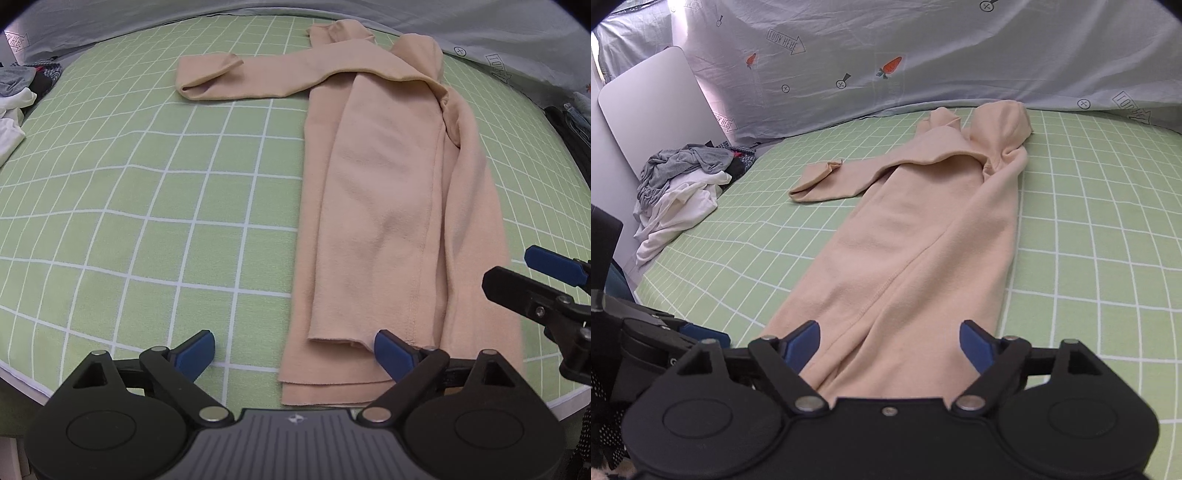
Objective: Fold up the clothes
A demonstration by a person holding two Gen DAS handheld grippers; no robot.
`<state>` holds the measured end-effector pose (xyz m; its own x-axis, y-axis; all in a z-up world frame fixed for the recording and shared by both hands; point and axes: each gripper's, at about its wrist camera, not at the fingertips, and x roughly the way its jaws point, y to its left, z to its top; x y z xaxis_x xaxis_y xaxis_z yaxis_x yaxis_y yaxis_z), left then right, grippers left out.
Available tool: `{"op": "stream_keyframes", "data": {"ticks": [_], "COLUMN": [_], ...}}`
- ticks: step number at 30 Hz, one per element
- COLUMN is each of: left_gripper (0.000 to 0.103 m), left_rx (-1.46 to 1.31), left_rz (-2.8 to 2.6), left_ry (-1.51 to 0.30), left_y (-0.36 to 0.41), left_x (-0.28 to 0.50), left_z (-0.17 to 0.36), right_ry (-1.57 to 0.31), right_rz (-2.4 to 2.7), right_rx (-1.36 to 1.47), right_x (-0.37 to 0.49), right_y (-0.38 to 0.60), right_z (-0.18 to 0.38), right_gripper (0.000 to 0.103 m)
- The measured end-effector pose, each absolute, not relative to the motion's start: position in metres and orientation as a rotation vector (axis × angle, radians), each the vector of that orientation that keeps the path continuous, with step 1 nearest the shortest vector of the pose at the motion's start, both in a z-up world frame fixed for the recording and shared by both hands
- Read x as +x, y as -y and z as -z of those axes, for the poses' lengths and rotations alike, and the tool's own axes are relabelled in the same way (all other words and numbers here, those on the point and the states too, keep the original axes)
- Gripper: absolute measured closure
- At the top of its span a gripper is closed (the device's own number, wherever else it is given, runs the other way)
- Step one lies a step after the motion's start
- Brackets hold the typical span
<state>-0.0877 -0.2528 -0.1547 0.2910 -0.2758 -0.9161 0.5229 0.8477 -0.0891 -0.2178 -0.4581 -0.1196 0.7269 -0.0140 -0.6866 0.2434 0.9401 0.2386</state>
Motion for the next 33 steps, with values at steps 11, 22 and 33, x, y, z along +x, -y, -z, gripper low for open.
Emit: {"op": "stream_keyframes", "data": {"ticks": [11, 22, 33], "left_gripper": [0.010, 0.010, 0.014], "left_rx": [0.138, 0.213, 0.302], "left_rz": [0.459, 0.520, 0.571], "left_ry": [-1.120, -1.084, -1.033], "left_y": [0.216, 0.254, 0.301], "left_x": [0.005, 0.120, 0.163], "left_z": [0.127, 0.139, 0.163], "right_ry": [-0.735, -0.757, -0.819], "right_rz": [0.561, 0.664, 0.729], "right_rx": [0.276, 0.141, -0.014], "right_x": [-0.183, -0.079, -0.036], "right_y": [0.509, 0.524, 0.536], "right_z": [0.132, 0.140, 0.157], "right_gripper": [0.000, 0.000, 0.000]}}
